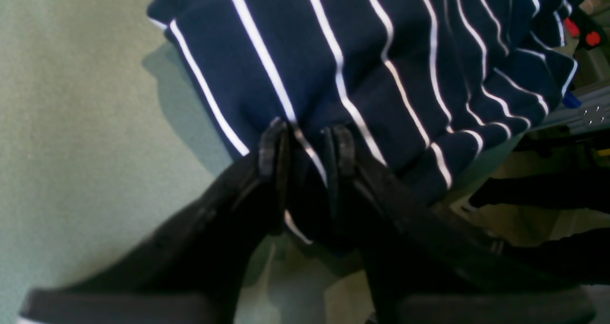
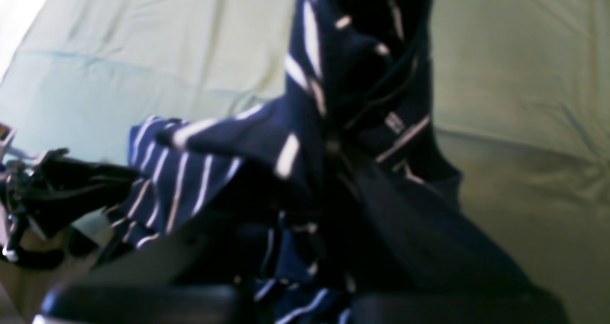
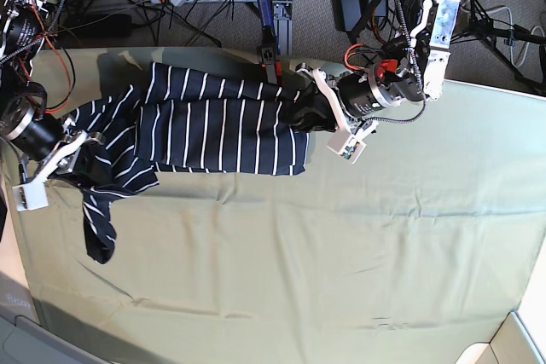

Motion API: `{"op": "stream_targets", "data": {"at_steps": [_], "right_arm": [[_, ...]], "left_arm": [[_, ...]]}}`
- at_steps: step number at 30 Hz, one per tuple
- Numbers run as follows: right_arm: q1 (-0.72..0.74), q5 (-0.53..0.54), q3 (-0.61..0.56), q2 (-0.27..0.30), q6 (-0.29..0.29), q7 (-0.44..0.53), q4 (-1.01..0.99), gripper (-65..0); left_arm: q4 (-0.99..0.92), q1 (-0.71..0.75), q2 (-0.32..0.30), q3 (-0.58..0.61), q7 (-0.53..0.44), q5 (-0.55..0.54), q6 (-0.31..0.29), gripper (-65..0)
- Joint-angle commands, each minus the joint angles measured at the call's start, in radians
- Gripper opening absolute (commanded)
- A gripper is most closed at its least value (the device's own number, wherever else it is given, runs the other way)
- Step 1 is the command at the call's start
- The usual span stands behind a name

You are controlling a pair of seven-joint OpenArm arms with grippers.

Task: Fold the T-shirt properly
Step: 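Lift the shirt with both grippers and fold it into a bundle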

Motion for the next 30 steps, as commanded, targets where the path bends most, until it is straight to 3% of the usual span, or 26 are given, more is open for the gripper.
{"op": "stream_targets", "data": {"at_steps": [1,13,23,30], "right_arm": [[0.011,0.023,-0.013,0.015,0.061,0.027,0.028,-65.0],[0.008,-0.024,-0.257,-0.067,0.061,0.027,0.149,-65.0],[0.009,-0.144,-0.531,-0.069,0.061,0.019,0.165,-65.0],[0.009,-0.216,-0.65,-0.069,0.061,0.01,0.164,-65.0]], "left_arm": [[0.012,-0.008,0.0,-0.003,-0.008,-0.002,0.004,-48.6],[0.012,-0.008,0.0,-0.003,-0.008,-0.001,0.004,-48.6],[0.012,-0.008,0.0,-0.003,-0.008,0.015,0.004,-48.6],[0.012,-0.008,0.0,-0.003,-0.011,0.008,0.005,-48.6]]}}
